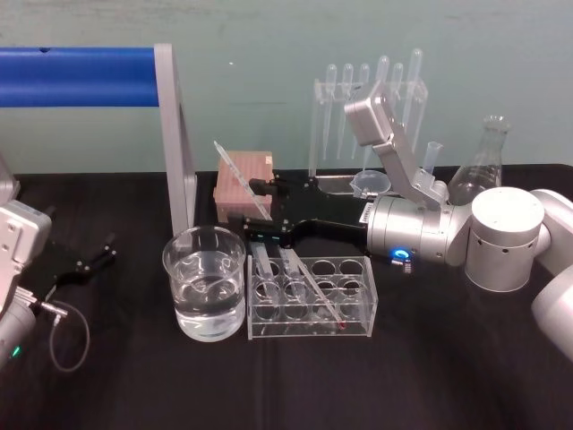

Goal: Hold the thermometer with one hand and immerse one end into the beaker, then reinsert it into the test tube rack.

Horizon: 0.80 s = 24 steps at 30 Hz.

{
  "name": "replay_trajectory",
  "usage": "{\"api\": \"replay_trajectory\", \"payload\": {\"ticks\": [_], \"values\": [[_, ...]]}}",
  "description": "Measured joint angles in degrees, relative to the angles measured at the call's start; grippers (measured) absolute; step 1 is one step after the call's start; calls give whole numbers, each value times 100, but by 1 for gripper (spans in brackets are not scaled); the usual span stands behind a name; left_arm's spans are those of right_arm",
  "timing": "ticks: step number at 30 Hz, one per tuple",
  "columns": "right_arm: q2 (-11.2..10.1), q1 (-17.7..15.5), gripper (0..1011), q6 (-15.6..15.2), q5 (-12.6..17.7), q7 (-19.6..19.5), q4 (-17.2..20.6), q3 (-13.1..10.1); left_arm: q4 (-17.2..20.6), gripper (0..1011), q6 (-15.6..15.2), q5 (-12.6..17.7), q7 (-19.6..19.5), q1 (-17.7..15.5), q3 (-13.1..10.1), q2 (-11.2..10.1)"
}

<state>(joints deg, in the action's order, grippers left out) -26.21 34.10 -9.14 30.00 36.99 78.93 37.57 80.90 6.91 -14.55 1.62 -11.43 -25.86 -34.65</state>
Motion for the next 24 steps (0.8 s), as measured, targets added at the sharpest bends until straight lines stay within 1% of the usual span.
{"api": "replay_trajectory", "payload": {"ticks": [1,2,5,6,9,10,12,13,14,15,17,18,22,24], "values": [[-1,-1,734,0,1,0,0,0,0,1008,0,0,0,0,0,0],[-1,-1,666,0,1,0,1,-1,0,1008,0,0,0,0,0,0],[-2,-1,609,1,4,0,3,-2,0,1008,0,0,0,0,0,0],[-3,-2,548,1,4,0,4,-3,0,1008,0,0,0,0,0,0],[-5,-2,486,2,5,0,4,-4,0,1008,0,0,0,0,0,0],[-5,-2,425,1,6,0,4,-5,0,1008,0,0,0,0,0,0],[-5,-2,364,2,7,0,5,-5,0,1008,0,0,0,0,0,0],[-5,-2,364,2,8,0,5,-5,0,1008,0,0,0,0,0,0],[-5,-2,301,2,8,0,4,-5,0,1008,0,0,0,0,0,0],[-4,-2,281,2,8,0,5,-5,0,1008,0,0,0,0,0,0],[-5,-2,200,2,8,0,4,-5,0,1008,0,0,0,0,0,0],[-5,-2,188,2,8,0,5,-5,0,1008,0,0,0,0,0,0],[-5,-2,66,2,9,0,5,-6,0,1008,0,0,0,0,0,0],[-5,-2,56,2,9,0,4,-6,0,1008,0,0,0,0,0,0]]}}
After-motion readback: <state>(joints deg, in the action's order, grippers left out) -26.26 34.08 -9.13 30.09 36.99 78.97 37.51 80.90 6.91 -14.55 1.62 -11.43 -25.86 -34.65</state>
